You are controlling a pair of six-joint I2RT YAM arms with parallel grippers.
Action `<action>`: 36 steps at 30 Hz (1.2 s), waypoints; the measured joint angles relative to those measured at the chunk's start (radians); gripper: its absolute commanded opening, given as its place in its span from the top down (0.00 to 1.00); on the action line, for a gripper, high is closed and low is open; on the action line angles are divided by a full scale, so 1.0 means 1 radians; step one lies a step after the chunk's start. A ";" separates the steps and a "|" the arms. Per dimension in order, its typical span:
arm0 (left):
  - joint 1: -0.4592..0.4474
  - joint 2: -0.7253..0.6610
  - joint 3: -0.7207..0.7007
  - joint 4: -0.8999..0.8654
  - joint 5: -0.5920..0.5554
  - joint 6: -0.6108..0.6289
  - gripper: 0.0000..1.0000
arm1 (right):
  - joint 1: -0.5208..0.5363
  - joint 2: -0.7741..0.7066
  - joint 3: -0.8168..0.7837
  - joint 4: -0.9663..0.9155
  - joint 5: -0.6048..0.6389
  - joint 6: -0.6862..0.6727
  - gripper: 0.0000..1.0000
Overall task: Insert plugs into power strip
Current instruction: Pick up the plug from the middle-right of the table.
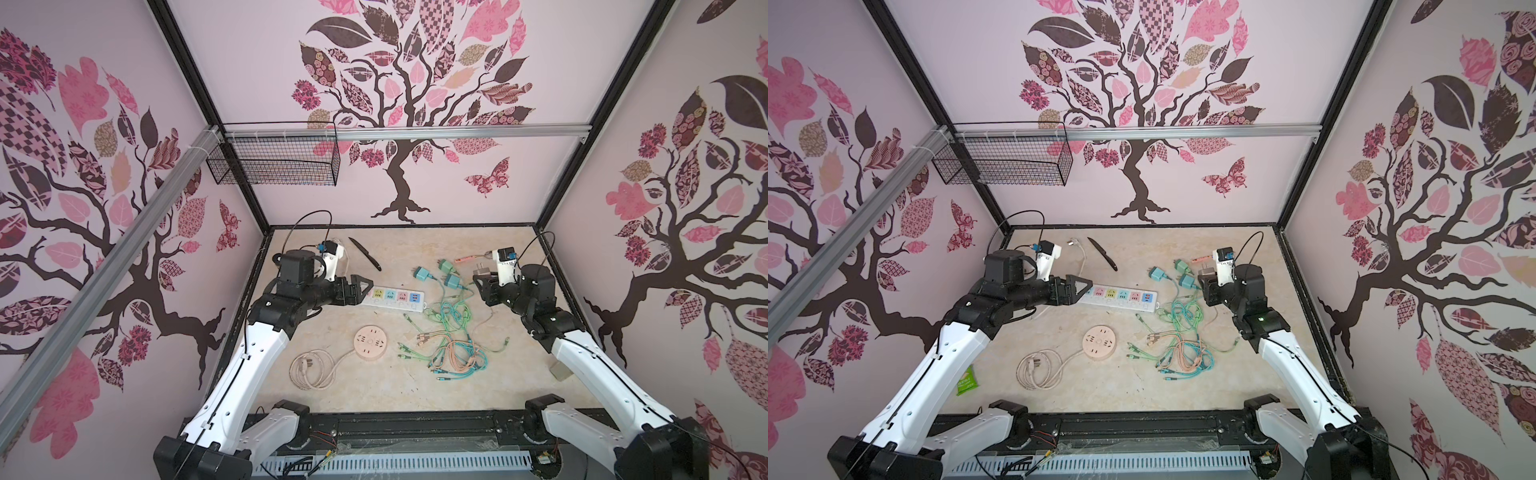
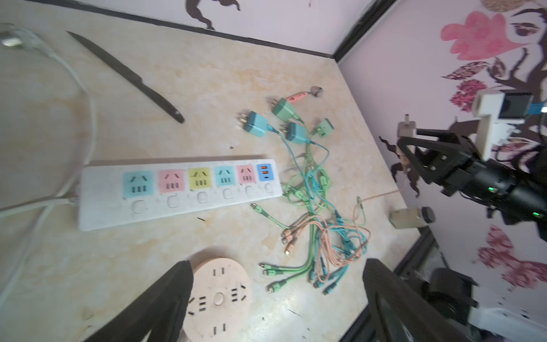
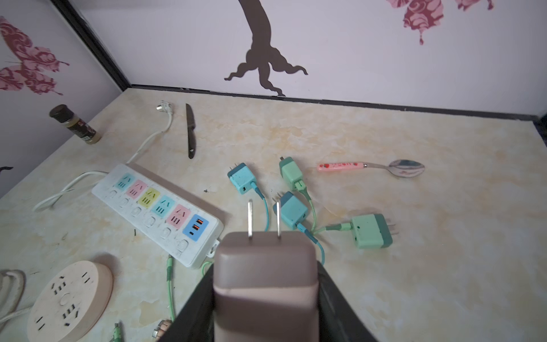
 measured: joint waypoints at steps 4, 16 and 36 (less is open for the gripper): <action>0.000 -0.008 0.000 0.029 0.136 -0.040 0.08 | 0.024 -0.032 -0.006 0.032 -0.059 -0.020 0.68; 0.000 0.016 0.000 0.062 0.320 -0.096 0.16 | 0.280 0.007 -0.004 0.027 -0.058 -0.149 0.67; -0.167 0.088 -0.021 0.094 0.377 -0.151 0.42 | 0.580 0.039 0.078 0.054 0.063 -0.327 0.67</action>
